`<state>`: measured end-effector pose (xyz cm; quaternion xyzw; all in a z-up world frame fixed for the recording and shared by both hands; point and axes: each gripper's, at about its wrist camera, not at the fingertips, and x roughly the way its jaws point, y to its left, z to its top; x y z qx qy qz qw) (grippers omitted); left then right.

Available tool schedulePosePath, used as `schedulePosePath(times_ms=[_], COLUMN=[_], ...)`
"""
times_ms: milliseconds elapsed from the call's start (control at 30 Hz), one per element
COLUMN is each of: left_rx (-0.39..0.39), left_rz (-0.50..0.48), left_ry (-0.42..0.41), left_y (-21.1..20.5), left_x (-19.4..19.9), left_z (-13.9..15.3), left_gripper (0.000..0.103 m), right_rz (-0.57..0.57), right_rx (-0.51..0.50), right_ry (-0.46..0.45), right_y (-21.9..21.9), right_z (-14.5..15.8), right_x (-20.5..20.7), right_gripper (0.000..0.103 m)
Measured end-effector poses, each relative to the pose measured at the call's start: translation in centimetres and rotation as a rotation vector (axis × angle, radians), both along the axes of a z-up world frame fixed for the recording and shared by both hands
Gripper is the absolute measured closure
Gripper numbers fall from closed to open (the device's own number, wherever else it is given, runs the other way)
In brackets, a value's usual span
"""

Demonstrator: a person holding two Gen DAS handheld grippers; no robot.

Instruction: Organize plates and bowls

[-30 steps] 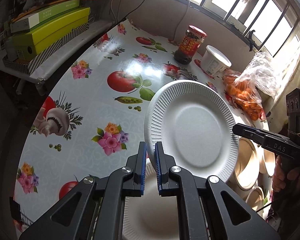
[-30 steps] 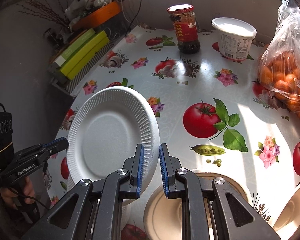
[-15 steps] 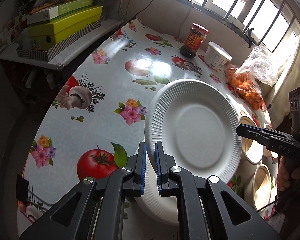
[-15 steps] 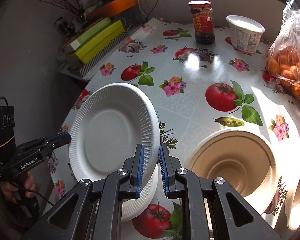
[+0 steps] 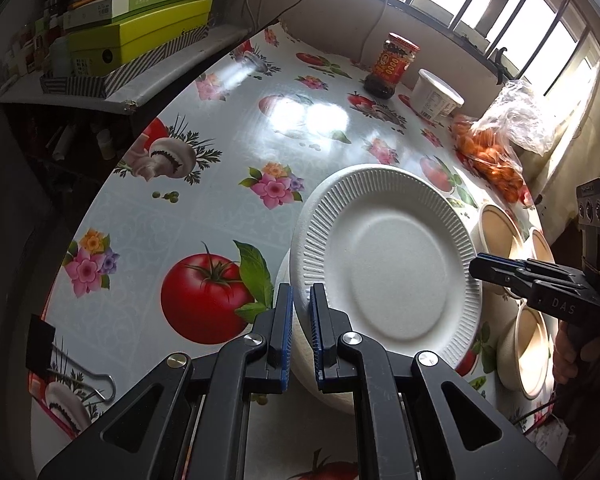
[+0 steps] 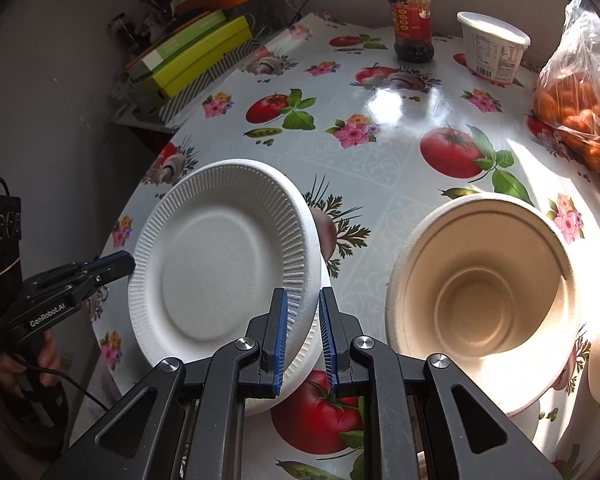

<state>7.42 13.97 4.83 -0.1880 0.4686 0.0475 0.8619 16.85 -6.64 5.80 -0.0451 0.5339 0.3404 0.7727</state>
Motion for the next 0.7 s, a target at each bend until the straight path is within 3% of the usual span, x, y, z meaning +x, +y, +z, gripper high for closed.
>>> schedulePosePath(times_ms=[700], left_rx=[0.007], left_rz=[-0.012], left_ry=[0.050], left_y=[-0.5], left_x=[-0.4], left_z=[-2.1], left_gripper=[0.094], right_rz=[0.003], right_rx=[-0.066], right_ry=[-0.008], right_y=[0.4], right_z=[-1.5], right_x=[-1.0], right_gripper=[0.087])
